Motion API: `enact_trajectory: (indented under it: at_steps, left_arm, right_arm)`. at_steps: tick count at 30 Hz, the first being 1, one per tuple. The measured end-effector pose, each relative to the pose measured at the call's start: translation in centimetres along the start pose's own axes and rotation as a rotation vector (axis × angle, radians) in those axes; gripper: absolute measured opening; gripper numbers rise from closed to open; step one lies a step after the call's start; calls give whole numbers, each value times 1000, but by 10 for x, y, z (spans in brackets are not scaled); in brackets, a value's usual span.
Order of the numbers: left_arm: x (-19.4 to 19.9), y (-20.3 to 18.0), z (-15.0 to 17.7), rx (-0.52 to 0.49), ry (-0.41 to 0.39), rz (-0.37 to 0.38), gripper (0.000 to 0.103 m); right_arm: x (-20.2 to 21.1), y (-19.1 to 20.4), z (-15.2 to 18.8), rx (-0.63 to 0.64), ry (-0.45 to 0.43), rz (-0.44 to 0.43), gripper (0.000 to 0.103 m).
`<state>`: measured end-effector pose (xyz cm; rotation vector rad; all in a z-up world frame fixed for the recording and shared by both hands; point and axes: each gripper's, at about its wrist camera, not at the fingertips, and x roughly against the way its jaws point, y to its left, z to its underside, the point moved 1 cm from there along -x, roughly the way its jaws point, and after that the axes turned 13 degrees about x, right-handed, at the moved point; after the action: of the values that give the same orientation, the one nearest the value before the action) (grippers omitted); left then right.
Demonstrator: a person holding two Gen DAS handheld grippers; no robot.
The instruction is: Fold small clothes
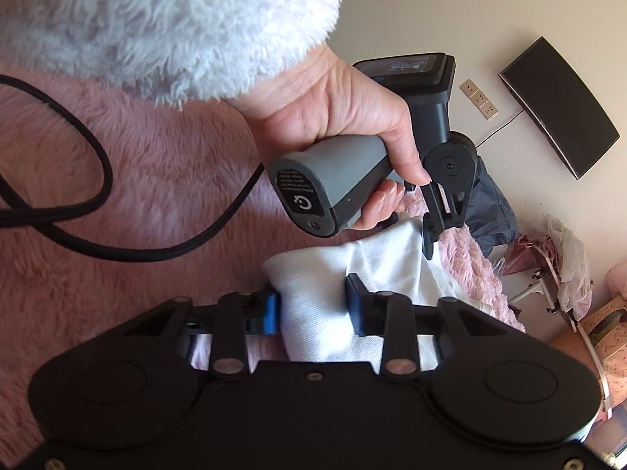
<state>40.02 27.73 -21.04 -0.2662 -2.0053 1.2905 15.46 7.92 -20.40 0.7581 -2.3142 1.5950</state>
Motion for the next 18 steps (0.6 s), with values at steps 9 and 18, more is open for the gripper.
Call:
enact_trajectory:
  at_steps: [9, 18]
  left_arm:
    - [8, -20, -1, 18, -10, -13, 14]
    - [12, -88, 1, -73, -16, -3, 13]
  right_arm:
    - [12, -25, 1, -164, -10, -69, 15]
    - [50, -64, 21, -373, -81, -32, 9]
